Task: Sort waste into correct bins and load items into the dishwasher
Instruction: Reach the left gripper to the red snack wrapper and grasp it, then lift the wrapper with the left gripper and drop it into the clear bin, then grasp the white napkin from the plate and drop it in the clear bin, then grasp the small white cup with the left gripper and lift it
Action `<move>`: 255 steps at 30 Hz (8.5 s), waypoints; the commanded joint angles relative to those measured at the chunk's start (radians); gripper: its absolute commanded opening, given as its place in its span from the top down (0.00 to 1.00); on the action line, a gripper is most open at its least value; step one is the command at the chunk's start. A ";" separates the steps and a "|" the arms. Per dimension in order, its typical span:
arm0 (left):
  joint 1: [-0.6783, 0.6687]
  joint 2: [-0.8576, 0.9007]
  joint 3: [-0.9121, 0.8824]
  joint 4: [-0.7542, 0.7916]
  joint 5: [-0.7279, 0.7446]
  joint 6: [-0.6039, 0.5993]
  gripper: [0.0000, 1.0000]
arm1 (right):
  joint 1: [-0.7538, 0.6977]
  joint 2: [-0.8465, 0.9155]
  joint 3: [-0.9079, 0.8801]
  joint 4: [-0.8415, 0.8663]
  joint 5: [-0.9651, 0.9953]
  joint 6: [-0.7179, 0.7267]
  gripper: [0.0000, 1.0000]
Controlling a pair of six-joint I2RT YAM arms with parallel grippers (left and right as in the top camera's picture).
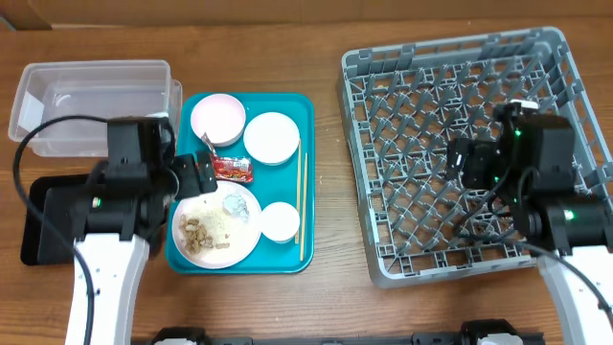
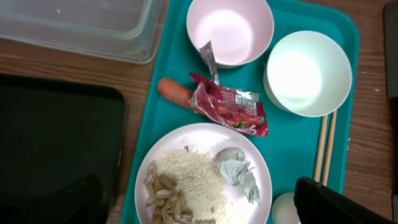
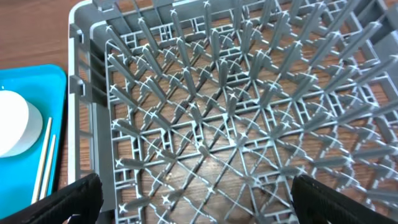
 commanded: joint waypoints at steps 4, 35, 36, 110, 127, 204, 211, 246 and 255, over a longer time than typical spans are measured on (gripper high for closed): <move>0.000 0.148 0.024 0.039 0.016 -0.060 0.00 | -0.002 0.045 0.028 -0.013 0.009 -0.004 0.00; 0.003 0.502 0.308 0.040 -0.062 -0.091 0.96 | -0.002 0.045 0.028 -0.018 0.009 -0.004 0.00; 0.006 0.490 0.346 0.026 -0.100 -0.092 0.96 | -0.002 0.045 0.028 -0.018 0.010 -0.004 0.00; -0.052 0.784 0.281 -0.045 0.164 -0.332 0.96 | -0.002 0.045 0.027 -0.071 0.009 -0.004 0.00; 0.041 0.547 0.665 -0.259 -0.201 -0.320 0.96 | -0.002 0.045 0.027 -0.070 0.010 -0.004 0.00; 0.227 0.613 0.718 -0.216 -0.007 -0.219 0.94 | -0.002 0.045 0.027 -0.096 0.024 -0.004 0.00; 0.249 0.633 0.718 -0.102 -0.010 -0.206 0.24 | -0.002 0.045 0.027 -0.100 0.024 -0.004 0.00; -0.372 0.635 0.161 -0.302 0.188 -0.121 0.68 | -0.002 0.047 0.027 -0.117 0.029 -0.004 0.00; -0.228 0.633 0.546 -0.397 0.250 -0.022 0.96 | -0.002 0.047 0.028 -0.103 0.032 -0.003 0.00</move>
